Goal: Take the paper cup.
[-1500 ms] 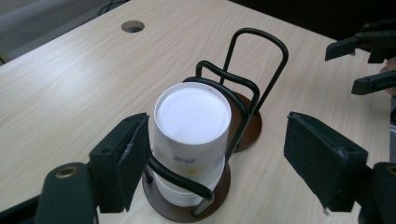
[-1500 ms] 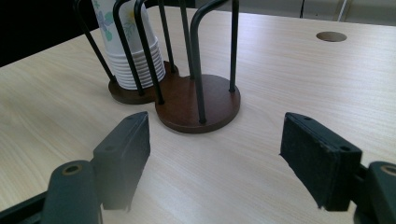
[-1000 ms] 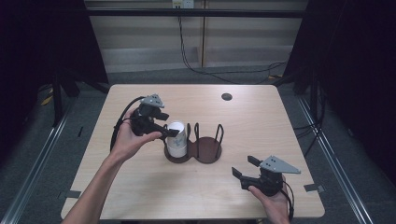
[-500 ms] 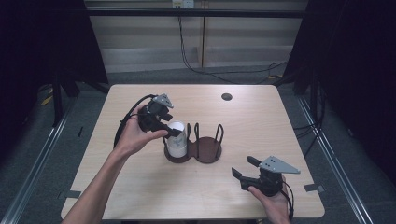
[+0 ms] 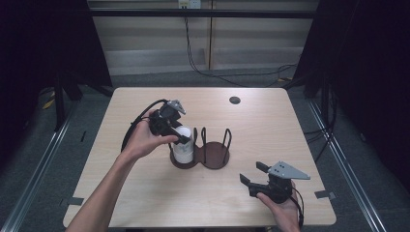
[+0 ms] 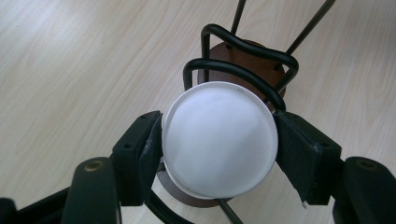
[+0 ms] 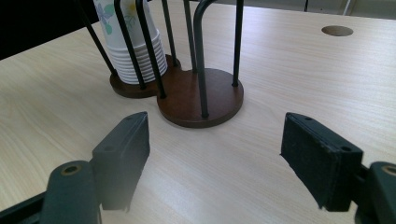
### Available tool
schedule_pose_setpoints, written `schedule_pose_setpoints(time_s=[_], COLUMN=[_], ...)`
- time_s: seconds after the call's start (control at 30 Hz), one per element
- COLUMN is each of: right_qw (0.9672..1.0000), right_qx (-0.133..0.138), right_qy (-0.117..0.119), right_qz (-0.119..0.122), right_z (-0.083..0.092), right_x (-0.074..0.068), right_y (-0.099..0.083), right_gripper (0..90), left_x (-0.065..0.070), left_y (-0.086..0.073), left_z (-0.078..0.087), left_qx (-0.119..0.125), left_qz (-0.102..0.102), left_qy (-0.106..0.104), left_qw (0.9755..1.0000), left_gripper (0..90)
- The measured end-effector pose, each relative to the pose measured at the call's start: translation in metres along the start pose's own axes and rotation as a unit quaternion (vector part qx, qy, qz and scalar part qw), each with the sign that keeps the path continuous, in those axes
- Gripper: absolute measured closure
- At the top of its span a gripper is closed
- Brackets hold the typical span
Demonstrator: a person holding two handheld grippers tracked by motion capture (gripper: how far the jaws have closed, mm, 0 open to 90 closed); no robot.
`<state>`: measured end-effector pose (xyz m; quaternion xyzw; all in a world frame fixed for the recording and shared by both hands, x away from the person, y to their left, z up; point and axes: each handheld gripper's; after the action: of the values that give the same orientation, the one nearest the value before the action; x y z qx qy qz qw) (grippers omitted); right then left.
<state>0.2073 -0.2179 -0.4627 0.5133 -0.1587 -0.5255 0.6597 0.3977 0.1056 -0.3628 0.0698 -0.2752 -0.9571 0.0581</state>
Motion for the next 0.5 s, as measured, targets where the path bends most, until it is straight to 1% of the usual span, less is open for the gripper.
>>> schedule_pose_setpoints(time_s=[0.07, 0.17, 0.2, 0.27, 0.3, 0.33, 0.37, 0.4, 0.43, 0.5], right_qw=[1.0, 1.0, 1.0, 1.0, 1.0, 1.0, 1.0, 1.0, 1.0, 1.0], right_qx=[-0.002, -0.001, -0.002, -0.001, -0.001, -0.002, -0.003, -0.002, -0.001, -0.002], right_qy=[0.0, 0.001, 0.0, -0.001, 0.0, 0.0, 0.0, 0.0, -0.001, -0.001], right_qz=[-0.001, -0.002, -0.002, -0.001, -0.002, -0.002, -0.002, -0.002, -0.001, -0.002], right_z=[0.0, -0.001, -0.001, 0.0, 0.0, -0.001, -0.001, 0.0, 0.0, 0.0], right_x=[0.0, 0.0, 0.0, 0.0, 0.0, 0.0, 0.0, 0.0, 0.0, -0.001], right_y=[0.0, 0.0, 0.0, 0.0, 0.0, 0.0, 0.0, 0.0, 0.0, 0.0], right_gripper=[23.3, 23.3, 23.3, 23.3, 23.3, 23.3, 23.3, 23.3, 23.3, 23.3], left_x=[0.0, -0.001, -0.001, 0.0, 0.0, 0.0, 0.0, 0.0, 0.0, 0.0], left_y=[0.0, 0.0, 0.001, 0.002, 0.002, 0.003, 0.003, 0.003, 0.003, 0.003], left_z=[-0.003, -0.007, -0.008, -0.012, -0.014, -0.015, -0.016, -0.017, -0.018, -0.017], left_qx=[-0.004, -0.01, -0.019, -0.031, -0.036, -0.034, -0.036, -0.035, -0.037, -0.035], left_qz=[0.005, 0.007, 0.001, -0.001, -0.007, 0.0, 0.002, 0.004, 0.002, 0.007], left_qy=[-0.002, -0.004, -0.005, 0.002, 0.0, 0.0, 0.001, 0.004, 0.005, 0.003], left_qw=[1.0, 0.9999, 0.9998, 0.9995, 0.9993, 0.9994, 0.9994, 0.9994, 0.9993, 0.9994], left_gripper=[33.5, 32.5, 32.5, 31.7, 31.8, 31.7, 31.6, 31.6, 31.9, 32.2])
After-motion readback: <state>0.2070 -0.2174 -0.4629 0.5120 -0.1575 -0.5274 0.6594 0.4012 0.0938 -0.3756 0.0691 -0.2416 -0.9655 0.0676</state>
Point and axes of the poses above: each handheld gripper's, and its own axes: z roughly backward along the jaws, y roughly out of its top, x roughly to its right, and after that the axes turned 14 degrees about -z, right-handed
